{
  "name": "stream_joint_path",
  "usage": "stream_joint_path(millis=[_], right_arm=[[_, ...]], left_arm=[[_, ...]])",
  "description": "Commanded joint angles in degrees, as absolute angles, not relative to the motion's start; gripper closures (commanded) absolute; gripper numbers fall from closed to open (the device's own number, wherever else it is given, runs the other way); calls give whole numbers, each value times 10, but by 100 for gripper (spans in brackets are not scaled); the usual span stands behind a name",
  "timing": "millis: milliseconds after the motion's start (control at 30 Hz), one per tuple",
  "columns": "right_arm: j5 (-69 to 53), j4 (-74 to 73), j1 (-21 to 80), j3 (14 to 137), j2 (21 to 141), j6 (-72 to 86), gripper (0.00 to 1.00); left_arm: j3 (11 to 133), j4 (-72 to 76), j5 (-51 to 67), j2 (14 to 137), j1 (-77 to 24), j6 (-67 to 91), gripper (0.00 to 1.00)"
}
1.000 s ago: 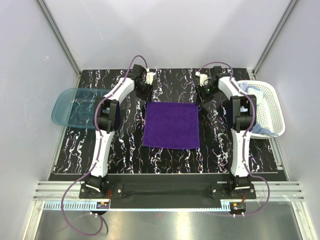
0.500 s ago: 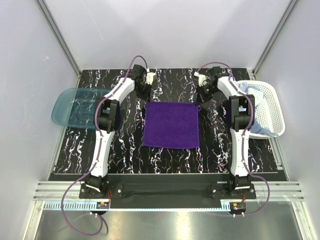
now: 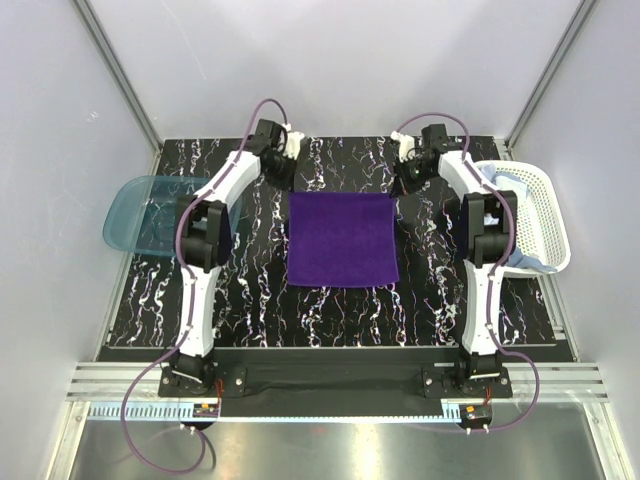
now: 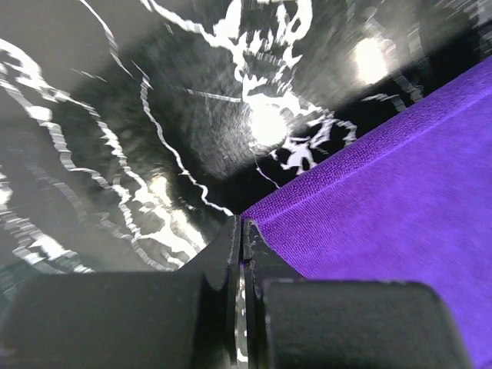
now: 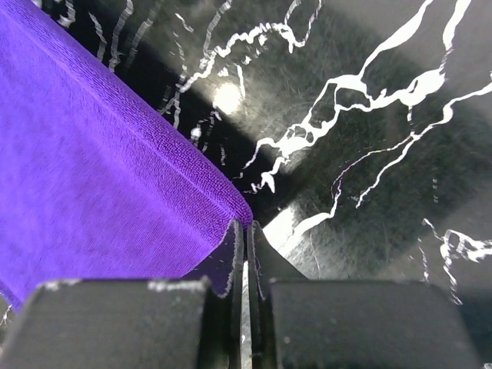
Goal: Fold and stack the towels
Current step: Fold the towel
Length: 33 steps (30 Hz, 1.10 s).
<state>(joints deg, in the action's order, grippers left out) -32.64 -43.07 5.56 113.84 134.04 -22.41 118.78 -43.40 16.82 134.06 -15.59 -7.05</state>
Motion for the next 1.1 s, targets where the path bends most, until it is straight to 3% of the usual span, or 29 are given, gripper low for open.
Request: stream_joint_path(millis=[0,400,833,1067], right_arm=[[-325,-370,55,1104,1265,-216,100],[-273,-282,66,928,1121,-152,100],[-131,-301,125,768,986,-54,100],[-141,-326,137,702,958,-4,100]], left_arm=[[1166,-385,153,1259,-148,-74,100],[1028,-359,172,1152,-149,-59,100],[889,-391,155,1040,-171,-22,100],[803,-409,139,996,-184,-2,100]])
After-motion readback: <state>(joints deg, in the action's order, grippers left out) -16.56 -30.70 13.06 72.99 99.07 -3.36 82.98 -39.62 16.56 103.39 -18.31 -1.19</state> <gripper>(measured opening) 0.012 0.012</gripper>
